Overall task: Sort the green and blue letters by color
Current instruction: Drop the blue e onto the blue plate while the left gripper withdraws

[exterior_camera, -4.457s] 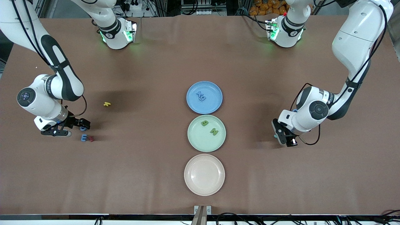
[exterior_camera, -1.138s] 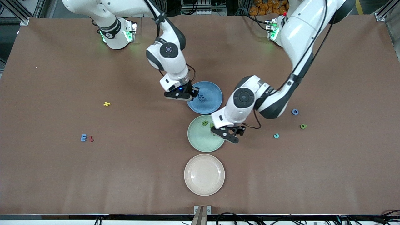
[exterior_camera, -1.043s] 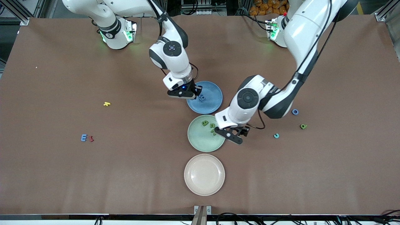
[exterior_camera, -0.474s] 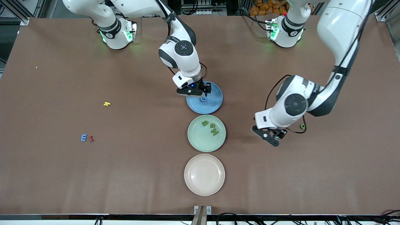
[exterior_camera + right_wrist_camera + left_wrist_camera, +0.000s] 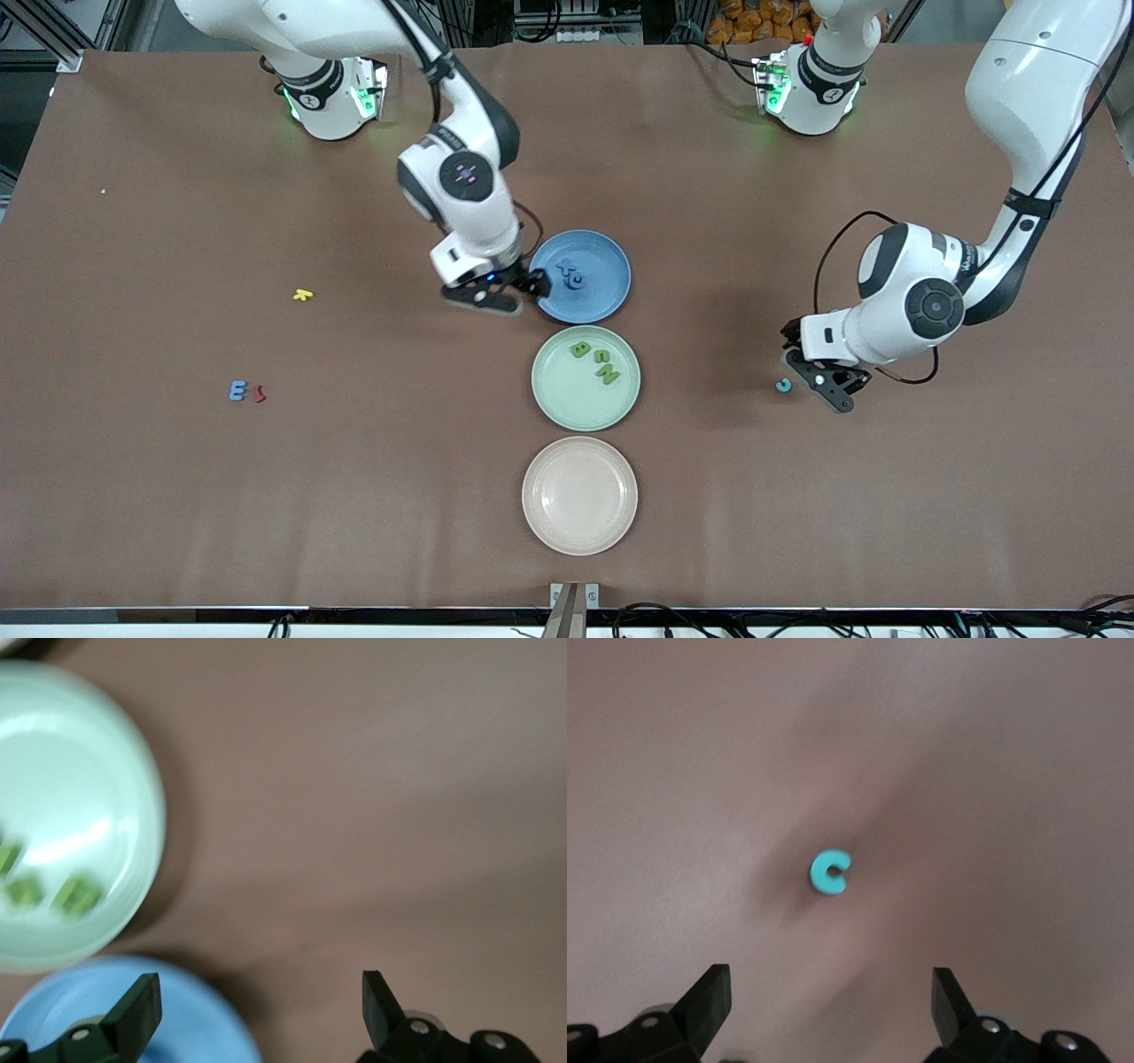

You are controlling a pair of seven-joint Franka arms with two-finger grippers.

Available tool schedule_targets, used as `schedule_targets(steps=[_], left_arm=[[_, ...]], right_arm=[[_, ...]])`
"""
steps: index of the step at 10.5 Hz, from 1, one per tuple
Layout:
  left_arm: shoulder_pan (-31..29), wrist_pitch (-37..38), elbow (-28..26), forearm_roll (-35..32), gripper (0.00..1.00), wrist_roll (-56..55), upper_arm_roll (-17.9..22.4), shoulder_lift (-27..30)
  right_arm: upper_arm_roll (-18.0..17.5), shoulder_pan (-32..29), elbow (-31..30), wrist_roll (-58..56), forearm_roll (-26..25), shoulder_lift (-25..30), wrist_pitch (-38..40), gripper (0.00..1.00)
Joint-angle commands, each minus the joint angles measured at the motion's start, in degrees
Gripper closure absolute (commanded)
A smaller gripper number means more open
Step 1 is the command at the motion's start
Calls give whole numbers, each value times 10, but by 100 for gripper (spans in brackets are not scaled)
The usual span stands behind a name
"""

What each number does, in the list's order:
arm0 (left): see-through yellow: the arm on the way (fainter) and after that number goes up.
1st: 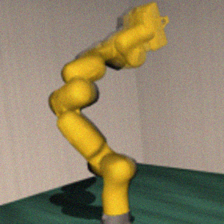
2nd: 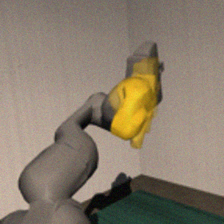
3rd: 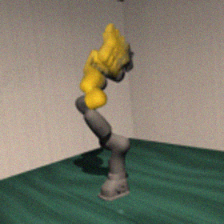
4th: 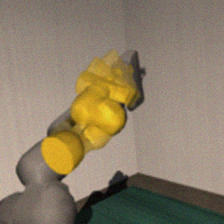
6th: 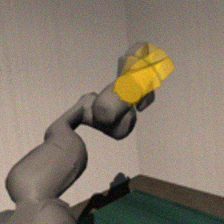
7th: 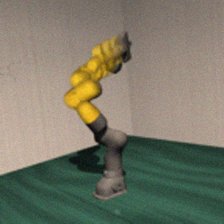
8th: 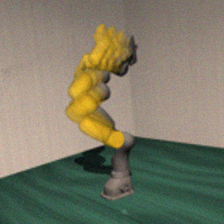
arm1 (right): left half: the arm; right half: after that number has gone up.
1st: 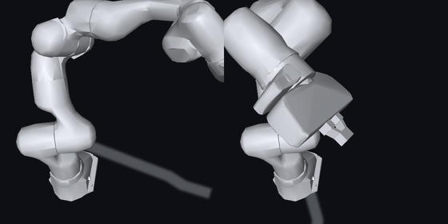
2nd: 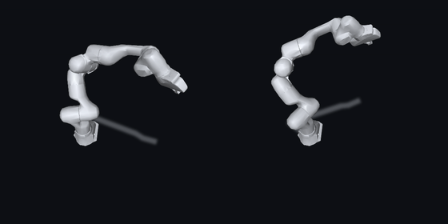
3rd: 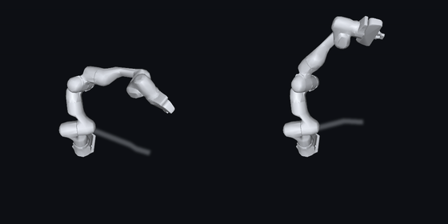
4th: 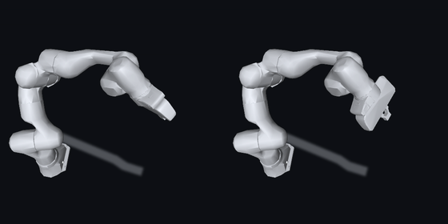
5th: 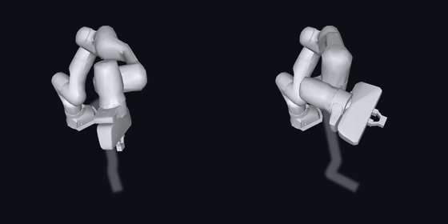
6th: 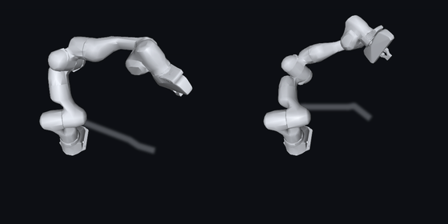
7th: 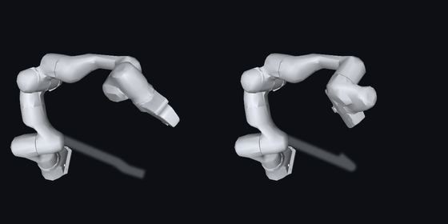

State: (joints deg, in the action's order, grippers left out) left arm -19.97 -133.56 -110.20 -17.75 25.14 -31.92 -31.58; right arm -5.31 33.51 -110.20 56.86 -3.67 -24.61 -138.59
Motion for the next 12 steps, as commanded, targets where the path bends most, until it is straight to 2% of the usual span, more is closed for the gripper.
schedule_targets(steps=[1,3,7,9,12], left_arm=[[-51,-69,-66,-97,3,9,-10,20],[-84,-102,-89,-143,6,13,-11,21],[-118,-143,-95,-156,7,70,-10,2],[-132,-148,-106,-180,10,71,-10,0],[-148,-149,-127,-182,14,72,-10,5]], right_arm=[[-3,-106,-7,-18,-11,22,14,0],[6,-202,-5,-59,-12,32,14,0],[36,-329,-3,-127,-12,31,8,0],[60,-368,-1,-147,-13,27,6,0],[73,-397,2,-142,-5,24,-3,0]])
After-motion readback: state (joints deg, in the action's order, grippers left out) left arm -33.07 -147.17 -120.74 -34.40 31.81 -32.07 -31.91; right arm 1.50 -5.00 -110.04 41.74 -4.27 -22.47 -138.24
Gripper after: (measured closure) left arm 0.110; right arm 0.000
